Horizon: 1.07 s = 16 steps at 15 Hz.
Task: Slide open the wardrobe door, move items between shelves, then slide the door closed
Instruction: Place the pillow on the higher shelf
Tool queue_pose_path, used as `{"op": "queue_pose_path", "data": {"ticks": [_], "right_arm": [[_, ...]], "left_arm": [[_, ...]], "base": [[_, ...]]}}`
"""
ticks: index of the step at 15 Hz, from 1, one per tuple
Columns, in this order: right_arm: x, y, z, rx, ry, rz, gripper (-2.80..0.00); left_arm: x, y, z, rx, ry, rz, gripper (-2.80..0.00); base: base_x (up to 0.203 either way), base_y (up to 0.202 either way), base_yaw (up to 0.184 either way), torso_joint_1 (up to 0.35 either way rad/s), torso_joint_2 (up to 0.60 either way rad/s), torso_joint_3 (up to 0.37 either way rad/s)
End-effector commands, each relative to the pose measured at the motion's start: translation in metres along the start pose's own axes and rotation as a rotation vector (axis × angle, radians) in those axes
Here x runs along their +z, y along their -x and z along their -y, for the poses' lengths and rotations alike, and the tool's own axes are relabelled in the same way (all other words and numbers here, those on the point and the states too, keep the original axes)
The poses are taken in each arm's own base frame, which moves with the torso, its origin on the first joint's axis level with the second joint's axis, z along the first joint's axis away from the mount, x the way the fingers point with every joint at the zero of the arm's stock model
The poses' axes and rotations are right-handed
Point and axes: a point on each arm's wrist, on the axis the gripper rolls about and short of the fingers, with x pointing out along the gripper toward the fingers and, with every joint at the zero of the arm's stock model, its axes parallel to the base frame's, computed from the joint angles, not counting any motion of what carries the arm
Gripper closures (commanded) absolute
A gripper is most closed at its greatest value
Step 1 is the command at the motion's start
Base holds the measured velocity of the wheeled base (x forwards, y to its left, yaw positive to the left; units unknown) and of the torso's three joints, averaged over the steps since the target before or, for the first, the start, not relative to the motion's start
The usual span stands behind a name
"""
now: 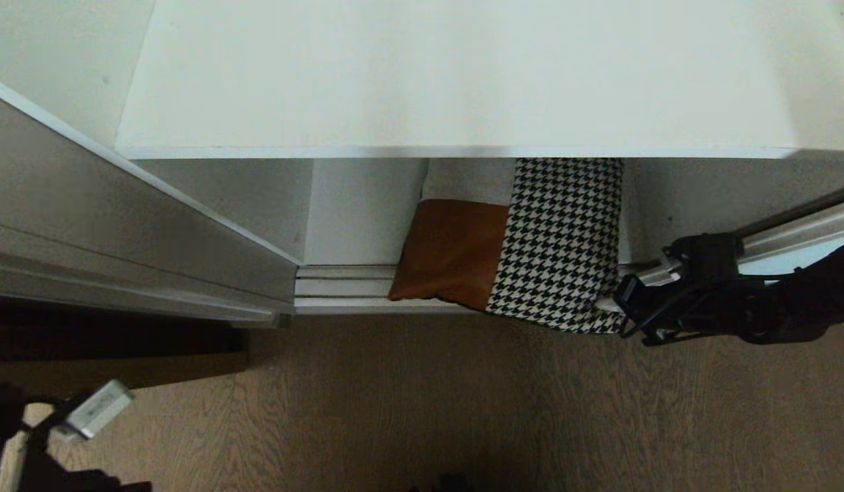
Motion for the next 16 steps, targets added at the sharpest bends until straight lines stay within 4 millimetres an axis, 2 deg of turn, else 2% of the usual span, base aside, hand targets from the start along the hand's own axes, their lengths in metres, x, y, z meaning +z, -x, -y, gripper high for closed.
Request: {"op": "queue_pose_path", "data": {"ticks": [1,4,9,12,16], "right_arm": [[-0.001,-0.002,-0.002,0.007,0.001,-0.004,0.0],[-0.001,-0.002,-0.002,0.01,0.002,-0.005,0.0],[0.002,0.0,-0.006,0.022,0.008,0.007,0.0],[0.003,0.003,-0.007,0.05,0.008,-0.011,0.0],[0.002,0.001,-0.003,0.042,0.001,-0.02,0.0]], "left_arm": [[0.009,-0.054,-0.004,-0.007,-0.037,-0.161,0.0],[0.006,-0.095,0.003,0.053,-0.147,-0.162,0.0],[0.003,-0.167,-0.004,0.141,-0.244,-0.086,0.0],[0.01,-0.197,-0.006,0.129,-0.267,-0.006,0.0],[0.025,-0.221,-0.01,0.124,-0.26,0.028,0.0]], "base": [[0.0,0.0,0.0,0.0,0.0,0.0],[0.0,0.0,0.0,0.0,0.0,0.0],[0.0,0.0,0.0,0.0,0.0,0.0],[0.0,0.0,0.0,0.0,0.0,0.0],[0.0,0.0,0.0,0.0,0.0,0.0]]}}
